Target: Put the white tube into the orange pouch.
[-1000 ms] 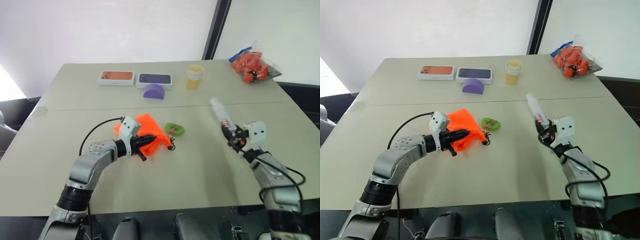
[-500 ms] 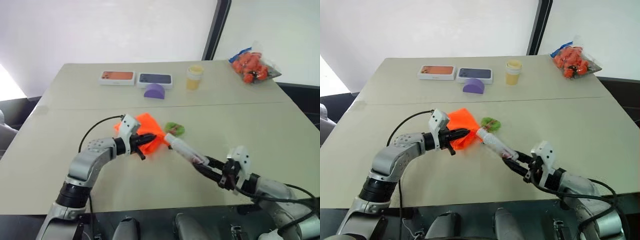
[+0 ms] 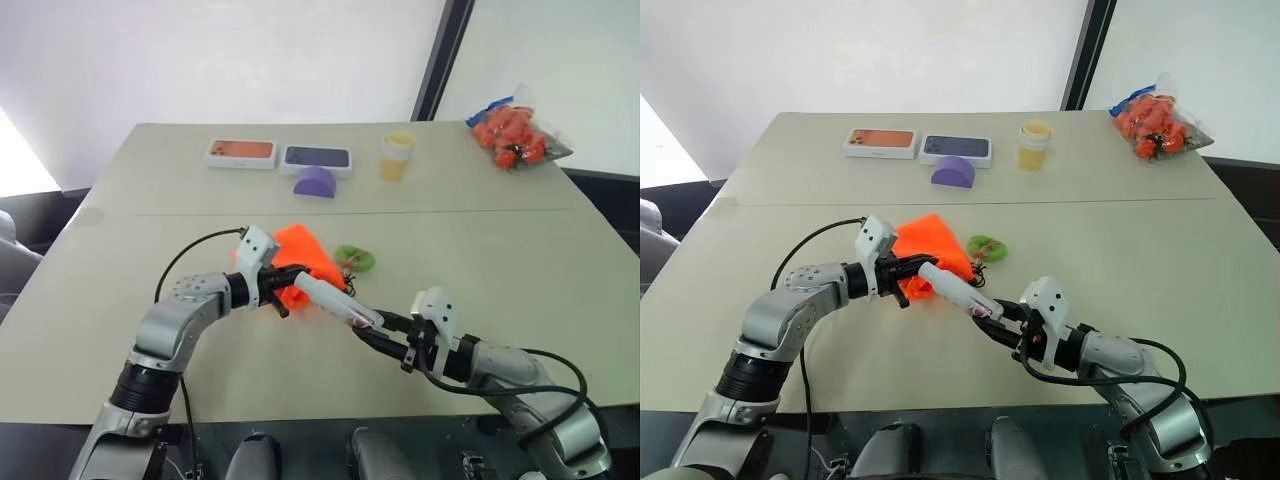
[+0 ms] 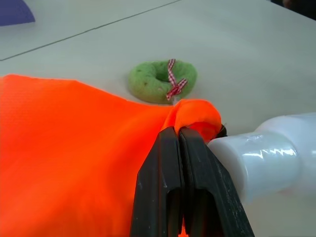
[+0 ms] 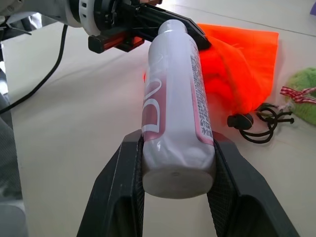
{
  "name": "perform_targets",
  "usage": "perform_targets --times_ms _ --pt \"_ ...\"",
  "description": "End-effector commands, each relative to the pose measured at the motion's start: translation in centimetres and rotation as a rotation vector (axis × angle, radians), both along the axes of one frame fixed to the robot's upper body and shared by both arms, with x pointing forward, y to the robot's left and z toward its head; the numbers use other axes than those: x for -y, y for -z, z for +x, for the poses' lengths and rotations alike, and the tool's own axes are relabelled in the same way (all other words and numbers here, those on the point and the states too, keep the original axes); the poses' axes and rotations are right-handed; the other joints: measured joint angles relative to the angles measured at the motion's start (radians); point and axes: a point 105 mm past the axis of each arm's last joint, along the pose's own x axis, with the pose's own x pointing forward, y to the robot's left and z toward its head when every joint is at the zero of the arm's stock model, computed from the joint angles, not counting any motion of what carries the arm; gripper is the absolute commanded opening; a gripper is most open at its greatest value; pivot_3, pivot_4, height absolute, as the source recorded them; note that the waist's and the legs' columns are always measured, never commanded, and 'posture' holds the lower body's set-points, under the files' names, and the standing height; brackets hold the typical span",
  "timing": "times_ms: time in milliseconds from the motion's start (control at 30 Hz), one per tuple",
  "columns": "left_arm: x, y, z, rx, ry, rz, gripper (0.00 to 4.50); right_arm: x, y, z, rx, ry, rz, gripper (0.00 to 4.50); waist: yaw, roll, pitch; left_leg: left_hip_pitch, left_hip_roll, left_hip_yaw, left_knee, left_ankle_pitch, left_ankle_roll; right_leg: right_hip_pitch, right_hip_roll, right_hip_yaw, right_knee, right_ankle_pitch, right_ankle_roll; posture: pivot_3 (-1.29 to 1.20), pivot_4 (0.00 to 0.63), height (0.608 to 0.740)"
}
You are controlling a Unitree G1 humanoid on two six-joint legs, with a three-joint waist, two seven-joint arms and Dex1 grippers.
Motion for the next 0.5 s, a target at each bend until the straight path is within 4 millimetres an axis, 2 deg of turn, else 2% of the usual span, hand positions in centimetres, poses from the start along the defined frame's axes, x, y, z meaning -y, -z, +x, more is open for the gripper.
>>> perform_targets --times_ms 33,267,500 --pt "1.22 -2.18 -0.74 0.072 0.068 -0.042 0.0 -0.31 0.02 0.19 0.018 -0.006 -0.01 1.33 0.0 0.0 0.0 0.0 0.0 0.0 0.0 0.0 0.0 0.0 0.0 0.0 0.0 0.0 0.0 0.0 0.15 0.723" --pt "1.29 -2.63 -0.69 0.086 0.073 -0.044 0.0 0.26 0.83 0.28 0.013 0.011 -0.047 1.33 0.0 -0.001 0.0 0.0 0.0 0.0 0.0 0.0 0.0 0.0 0.0 0.0 0.0 0.0 -0.001 0.0 0.15 0.723" --pt "1.87 -2.82 -1.08 0.085 0.111 -0.045 0.0 0.18 0.5 0.55 0.036 0.021 -0.047 1.33 -0.001 -0.001 0.0 0.0 0.0 0.0 0.0 0.0 0.0 0.0 0.0 0.0 0.0 0.0 0.0 0.0 0.15 0.723"
